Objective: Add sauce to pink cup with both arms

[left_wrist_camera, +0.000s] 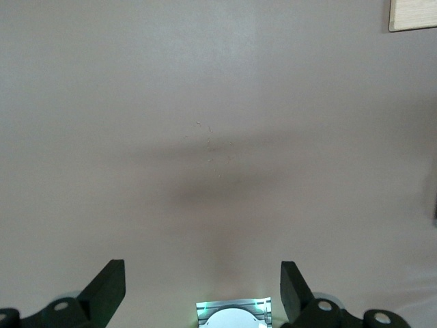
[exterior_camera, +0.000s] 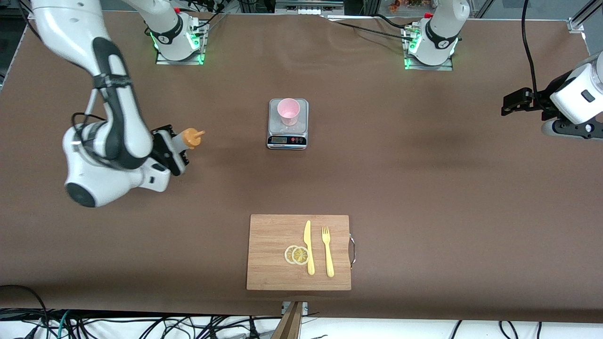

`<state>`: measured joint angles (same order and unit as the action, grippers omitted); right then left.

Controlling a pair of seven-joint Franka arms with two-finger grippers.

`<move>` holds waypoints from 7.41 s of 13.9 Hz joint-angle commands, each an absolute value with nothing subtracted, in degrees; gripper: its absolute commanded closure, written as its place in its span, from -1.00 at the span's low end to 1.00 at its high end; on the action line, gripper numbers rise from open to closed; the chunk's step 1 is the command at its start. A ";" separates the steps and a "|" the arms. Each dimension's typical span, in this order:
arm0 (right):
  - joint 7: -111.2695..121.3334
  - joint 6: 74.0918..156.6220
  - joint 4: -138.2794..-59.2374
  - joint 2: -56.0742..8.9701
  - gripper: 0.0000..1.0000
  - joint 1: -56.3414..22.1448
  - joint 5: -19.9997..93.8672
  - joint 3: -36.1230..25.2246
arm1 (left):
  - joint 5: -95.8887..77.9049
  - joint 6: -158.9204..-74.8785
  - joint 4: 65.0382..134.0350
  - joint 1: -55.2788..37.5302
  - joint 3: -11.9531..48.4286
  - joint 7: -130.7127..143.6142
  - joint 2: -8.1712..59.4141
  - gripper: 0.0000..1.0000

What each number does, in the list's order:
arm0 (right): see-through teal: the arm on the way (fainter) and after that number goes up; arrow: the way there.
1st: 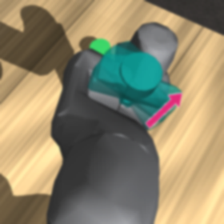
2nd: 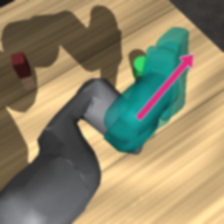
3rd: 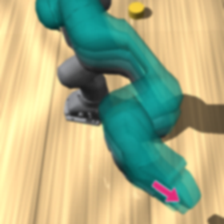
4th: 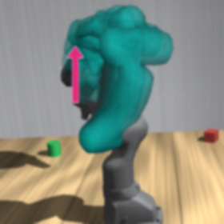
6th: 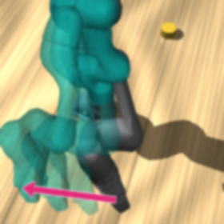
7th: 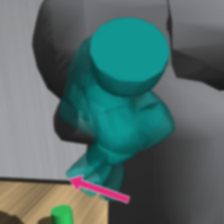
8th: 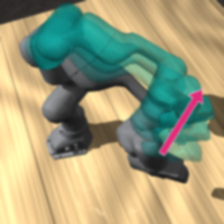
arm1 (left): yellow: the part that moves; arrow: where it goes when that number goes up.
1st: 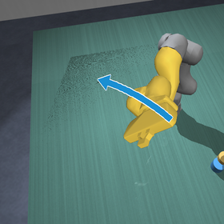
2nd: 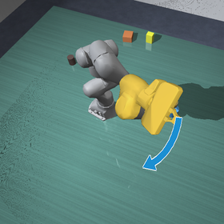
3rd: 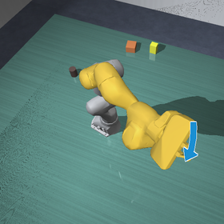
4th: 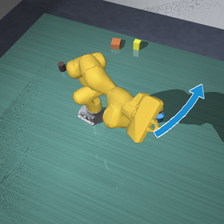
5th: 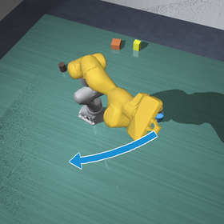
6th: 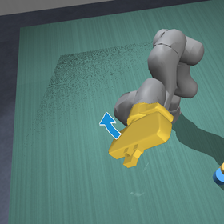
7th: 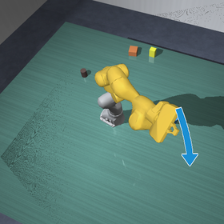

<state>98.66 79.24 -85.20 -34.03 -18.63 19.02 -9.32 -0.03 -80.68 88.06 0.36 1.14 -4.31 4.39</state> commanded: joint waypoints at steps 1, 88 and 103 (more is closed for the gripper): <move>90.21 79.37 -85.43 -32.08 1.00 -22.40 11.45 -6.25 | 0.88 -79.80 85.96 0.44 1.41 -5.36 5.54 -1.00; 112.11 78.47 -88.84 -32.03 -1.00 8.10 33.51 -14.77 | 0.53 -79.72 85.61 0.79 1.32 -5.54 5.71 -1.00; 20.28 93.87 -101.95 -0.44 -1.00 1.15 1.06 2.90 | 0.53 -79.72 85.61 0.97 1.32 -5.54 5.98 -1.00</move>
<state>31.53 93.10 -99.75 -3.01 2.21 2.78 2.61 -0.03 -80.68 87.37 0.43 1.01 -4.31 5.14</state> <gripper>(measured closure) 0.000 0.000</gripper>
